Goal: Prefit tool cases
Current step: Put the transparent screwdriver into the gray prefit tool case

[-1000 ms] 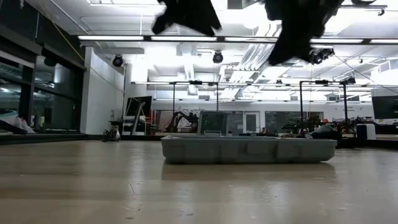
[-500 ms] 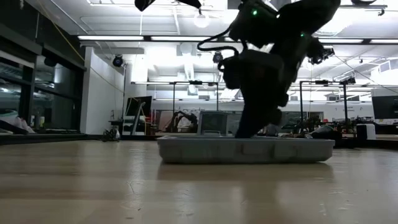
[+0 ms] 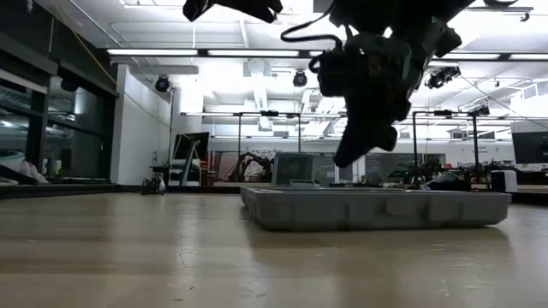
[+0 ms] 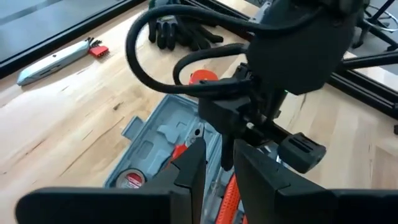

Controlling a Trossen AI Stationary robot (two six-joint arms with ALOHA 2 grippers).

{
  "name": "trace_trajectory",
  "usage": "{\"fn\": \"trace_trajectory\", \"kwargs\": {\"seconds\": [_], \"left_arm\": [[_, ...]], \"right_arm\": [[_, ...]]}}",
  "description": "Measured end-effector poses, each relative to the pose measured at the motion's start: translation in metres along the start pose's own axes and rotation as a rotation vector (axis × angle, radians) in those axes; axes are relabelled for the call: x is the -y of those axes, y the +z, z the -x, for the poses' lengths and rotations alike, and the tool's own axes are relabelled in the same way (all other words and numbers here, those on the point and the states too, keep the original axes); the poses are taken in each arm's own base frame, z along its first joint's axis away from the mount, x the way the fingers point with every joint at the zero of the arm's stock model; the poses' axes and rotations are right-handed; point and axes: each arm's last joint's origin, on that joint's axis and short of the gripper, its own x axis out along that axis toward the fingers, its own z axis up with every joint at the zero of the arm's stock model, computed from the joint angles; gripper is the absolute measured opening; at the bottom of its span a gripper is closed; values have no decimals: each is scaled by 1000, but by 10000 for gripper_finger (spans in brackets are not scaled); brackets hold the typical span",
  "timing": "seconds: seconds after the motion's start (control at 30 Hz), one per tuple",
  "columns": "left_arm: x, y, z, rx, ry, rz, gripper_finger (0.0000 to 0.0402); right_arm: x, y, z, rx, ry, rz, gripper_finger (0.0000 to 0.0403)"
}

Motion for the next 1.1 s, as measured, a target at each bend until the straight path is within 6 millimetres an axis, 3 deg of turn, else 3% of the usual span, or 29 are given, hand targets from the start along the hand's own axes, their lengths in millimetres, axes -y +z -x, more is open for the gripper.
{"fn": "trace_trajectory", "kwargs": {"seconds": [0.53, 0.9, 1.1], "left_arm": [[-1, 1, -1, -2, 5, 1, 74], [-2, 0, -1, -14, 14, -36, 74], [-5, -3, -1, -38, 32, -48, 74]], "right_arm": [[13, -8, -37, -94, -33, -13, 0], [9, -2, -13, -44, -20, -39, 0], [9, 0, -13, -24, -20, -45, 0]]}}
